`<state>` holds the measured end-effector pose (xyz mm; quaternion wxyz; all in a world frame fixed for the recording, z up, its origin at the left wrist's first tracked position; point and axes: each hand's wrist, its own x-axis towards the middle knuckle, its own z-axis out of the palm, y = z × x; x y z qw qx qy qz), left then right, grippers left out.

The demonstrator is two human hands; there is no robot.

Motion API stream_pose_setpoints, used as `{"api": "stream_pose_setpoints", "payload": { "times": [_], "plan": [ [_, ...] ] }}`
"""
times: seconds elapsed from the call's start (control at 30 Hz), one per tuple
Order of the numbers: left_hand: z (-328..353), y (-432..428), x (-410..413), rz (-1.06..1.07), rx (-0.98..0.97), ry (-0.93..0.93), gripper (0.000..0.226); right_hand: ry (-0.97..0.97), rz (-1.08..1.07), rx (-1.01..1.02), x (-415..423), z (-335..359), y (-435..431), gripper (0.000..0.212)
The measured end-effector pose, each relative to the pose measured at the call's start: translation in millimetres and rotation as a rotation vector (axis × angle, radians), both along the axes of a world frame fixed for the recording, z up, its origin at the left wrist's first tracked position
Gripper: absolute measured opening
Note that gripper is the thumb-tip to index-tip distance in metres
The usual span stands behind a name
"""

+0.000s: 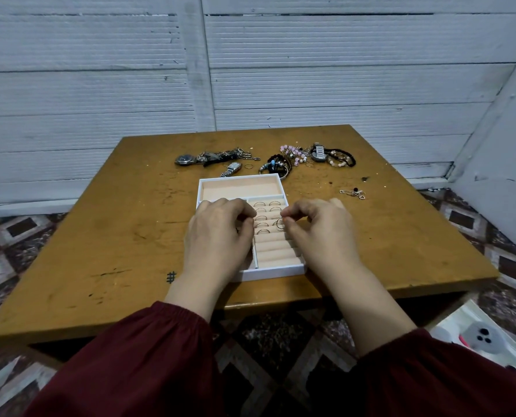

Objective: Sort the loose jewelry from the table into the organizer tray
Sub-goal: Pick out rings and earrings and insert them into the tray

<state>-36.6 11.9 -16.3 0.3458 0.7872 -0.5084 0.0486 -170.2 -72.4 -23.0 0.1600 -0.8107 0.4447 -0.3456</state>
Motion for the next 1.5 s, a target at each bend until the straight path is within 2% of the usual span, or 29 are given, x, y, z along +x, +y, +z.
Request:
{"api": "stream_pose_setpoints", "payload": {
  "times": [0.4, 0.67, 0.83, 1.0, 1.3, 1.5],
  "plan": [
    [1, 1, -1, -0.002, -0.069, 0.009, 0.009, 0.153, 0.013, -0.07, -1, 0, 0, 0.011],
    [-1, 0, 0, 0.009, -0.083, 0.008, 0.009, 0.324, 0.044, -0.166, -2, 5, 3, 0.017],
    [-2, 0, 1, 0.009, -0.096, 0.015, 0.009, 0.273, 0.054, -0.126, -3, 2, 2, 0.016],
    [-2, -1, 1, 0.012, -0.109, 0.016, 0.01, -0.065, 0.06, 0.235, -5, -2, -11, 0.004],
    [-2, -1, -1, 0.014, -0.089, 0.047, 0.009, -0.071, 0.01, 0.363, -5, -5, -15, 0.014],
    [-5, -3, 0, 0.01, -0.099, 0.059, 0.009, -0.072, 0.019, 0.364, -5, -3, -13, 0.014]
  ]
}}
